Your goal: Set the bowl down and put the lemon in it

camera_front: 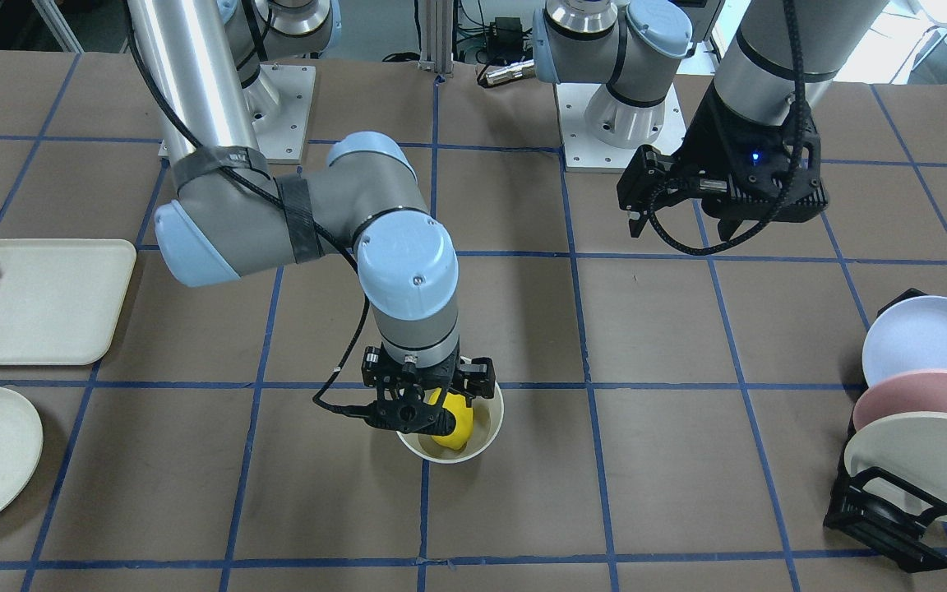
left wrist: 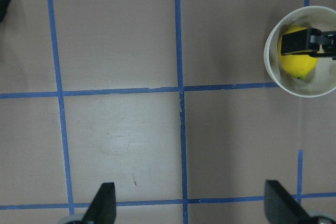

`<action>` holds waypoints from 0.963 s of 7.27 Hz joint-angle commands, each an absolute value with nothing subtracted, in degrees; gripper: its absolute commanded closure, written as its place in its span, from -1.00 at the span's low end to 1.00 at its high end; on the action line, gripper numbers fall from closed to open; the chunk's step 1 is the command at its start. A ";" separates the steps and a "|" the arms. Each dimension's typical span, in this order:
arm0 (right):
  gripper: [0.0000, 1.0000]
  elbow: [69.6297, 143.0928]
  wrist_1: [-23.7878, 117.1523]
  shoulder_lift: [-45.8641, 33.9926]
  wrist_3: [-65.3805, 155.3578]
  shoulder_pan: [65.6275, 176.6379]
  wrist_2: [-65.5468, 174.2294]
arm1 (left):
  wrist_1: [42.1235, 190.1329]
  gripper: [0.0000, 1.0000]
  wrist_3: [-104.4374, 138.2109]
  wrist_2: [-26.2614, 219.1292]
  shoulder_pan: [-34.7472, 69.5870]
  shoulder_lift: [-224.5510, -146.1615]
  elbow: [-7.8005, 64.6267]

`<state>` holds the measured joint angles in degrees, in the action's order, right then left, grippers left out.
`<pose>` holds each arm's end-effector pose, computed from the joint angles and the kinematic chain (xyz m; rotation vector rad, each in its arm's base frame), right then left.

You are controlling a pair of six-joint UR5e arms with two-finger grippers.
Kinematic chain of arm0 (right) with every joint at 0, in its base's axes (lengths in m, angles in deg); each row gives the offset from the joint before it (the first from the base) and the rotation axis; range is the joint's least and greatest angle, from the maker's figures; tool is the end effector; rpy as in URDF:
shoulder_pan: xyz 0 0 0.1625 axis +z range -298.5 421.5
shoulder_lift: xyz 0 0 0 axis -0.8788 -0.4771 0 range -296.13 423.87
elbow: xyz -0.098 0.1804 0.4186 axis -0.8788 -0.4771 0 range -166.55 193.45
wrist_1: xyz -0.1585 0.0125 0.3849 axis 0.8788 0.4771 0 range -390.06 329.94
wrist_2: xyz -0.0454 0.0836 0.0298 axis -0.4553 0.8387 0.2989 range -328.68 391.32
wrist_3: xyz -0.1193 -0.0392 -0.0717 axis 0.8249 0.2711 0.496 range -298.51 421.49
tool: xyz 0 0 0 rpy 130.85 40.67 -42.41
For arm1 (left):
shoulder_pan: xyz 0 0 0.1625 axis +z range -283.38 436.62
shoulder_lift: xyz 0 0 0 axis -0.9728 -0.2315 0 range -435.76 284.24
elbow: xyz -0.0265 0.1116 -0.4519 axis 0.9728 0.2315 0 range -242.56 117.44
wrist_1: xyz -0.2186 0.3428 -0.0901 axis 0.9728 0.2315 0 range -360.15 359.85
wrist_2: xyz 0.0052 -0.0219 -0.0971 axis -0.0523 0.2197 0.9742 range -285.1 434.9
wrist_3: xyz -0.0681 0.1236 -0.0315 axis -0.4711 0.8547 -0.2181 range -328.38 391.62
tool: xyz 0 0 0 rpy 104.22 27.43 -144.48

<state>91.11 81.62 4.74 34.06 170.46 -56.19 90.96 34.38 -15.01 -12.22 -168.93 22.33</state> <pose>0.3663 -0.6363 0.2986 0.2258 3.0712 -0.0518 -0.1228 -0.5244 0.4983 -0.0437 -3.1403 0.0229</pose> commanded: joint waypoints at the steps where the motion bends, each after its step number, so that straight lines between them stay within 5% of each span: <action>1: -1.00 91.59 77.11 -1.93 34.86 164.98 -57.54 | 90.90 -1.00 33.99 -14.92 -12.42 -168.66 22.08; 7: -1.00 95.26 62.22 -16.54 46.28 153.09 -58.06 | 91.34 -1.00 34.08 -15.36 -12.33 -168.75 22.52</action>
<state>93.29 63.08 -14.95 45.44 153.99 -57.88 91.06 34.08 -15.28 -12.33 -168.67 22.44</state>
